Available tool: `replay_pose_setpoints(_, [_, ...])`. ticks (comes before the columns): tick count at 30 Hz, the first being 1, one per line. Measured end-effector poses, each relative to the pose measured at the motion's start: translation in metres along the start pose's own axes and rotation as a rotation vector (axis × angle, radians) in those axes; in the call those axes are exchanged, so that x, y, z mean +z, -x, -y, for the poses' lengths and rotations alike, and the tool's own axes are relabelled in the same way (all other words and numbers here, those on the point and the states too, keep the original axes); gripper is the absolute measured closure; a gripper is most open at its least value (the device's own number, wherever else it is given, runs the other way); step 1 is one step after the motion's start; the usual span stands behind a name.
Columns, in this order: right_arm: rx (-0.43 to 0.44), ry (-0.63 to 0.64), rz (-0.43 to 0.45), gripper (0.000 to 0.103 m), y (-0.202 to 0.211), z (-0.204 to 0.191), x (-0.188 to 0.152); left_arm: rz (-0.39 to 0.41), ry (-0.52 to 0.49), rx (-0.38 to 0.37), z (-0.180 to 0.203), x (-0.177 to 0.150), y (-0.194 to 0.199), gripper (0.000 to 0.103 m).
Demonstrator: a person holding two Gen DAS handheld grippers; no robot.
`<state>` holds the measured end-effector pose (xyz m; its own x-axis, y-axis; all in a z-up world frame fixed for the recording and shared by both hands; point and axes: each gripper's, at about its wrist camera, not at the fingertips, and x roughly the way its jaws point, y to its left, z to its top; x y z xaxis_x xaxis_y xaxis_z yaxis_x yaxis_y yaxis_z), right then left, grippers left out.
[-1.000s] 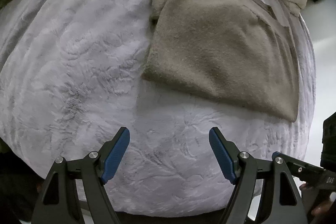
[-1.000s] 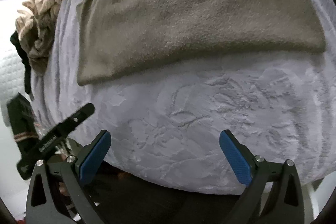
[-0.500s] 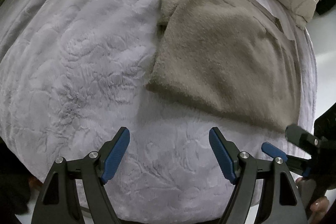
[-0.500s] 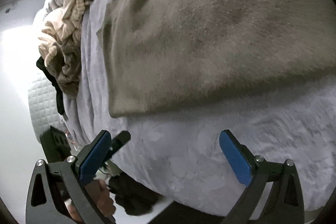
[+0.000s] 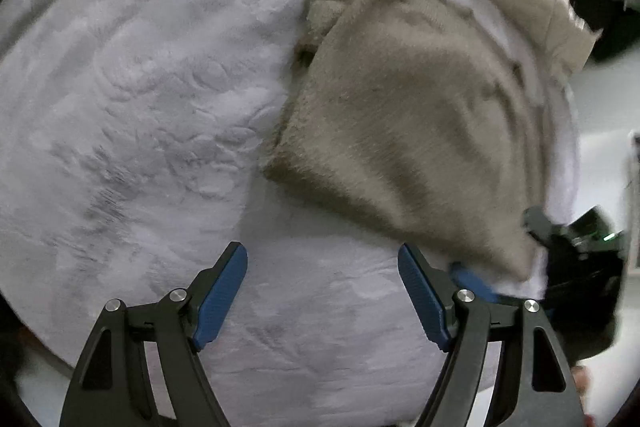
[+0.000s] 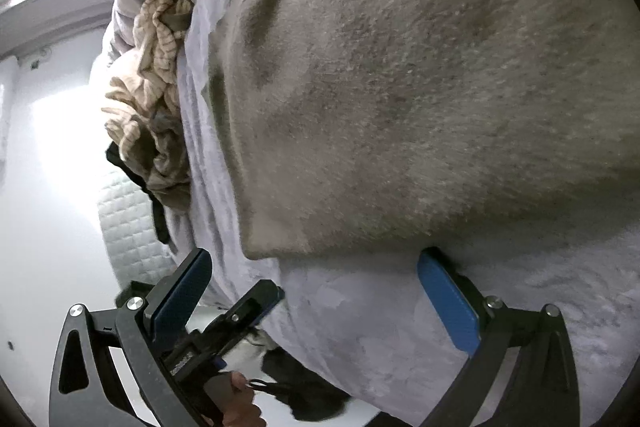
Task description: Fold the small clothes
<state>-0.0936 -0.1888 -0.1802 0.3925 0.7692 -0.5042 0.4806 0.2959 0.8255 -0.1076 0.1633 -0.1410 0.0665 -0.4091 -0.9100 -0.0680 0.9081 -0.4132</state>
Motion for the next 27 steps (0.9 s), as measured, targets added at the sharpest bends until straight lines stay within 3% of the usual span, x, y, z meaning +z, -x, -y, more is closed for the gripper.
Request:
replay_pose_setpoints(5, [0.03,0.01,-0.007,0.0,-0.011,-0.002,0.006,0.018,0.09,-0.144,-0.014,0.002,0.003,0.024])
replay_pose_setpoints(9, [0.049,-0.005,0.002,0.003,-0.017,-0.003,0.011,0.021,0.114,-0.203,-0.019,0.004,0.002,0.024])
replay_pose_setpoints(11, [0.053,-0.034,0.011,0.022,-0.017,0.0,0.012,0.018,0.121,-0.232,-0.015,0.007,-0.001,0.024])
replay_pose_setpoints(12, [0.053,-0.061,0.008,0.056,-0.019,0.003,0.014,0.015,0.127,-0.246,-0.015,0.007,-0.003,0.024])
replay_pose_setpoints(13, [0.045,-0.077,0.004,0.082,-0.019,0.006,0.014,0.012,0.134,-0.26,-0.015,0.007,-0.005,0.024])
replay_pose_setpoints(14, [0.037,-0.099,0.005,0.088,-0.02,0.009,0.016,0.005,0.147,-0.279,-0.014,0.007,-0.007,0.024])
replay_pose_setpoints(23, [0.115,0.04,0.054,0.092,0.009,-0.035,0.026,0.028,0.245,-0.45,0.015,0.021,-0.024,0.024])
replay_pose_setpoints(27, [0.087,0.039,0.008,0.092,0.003,-0.028,0.024,0.105,0.285,-0.398,0.018,0.039,-0.029,0.024])
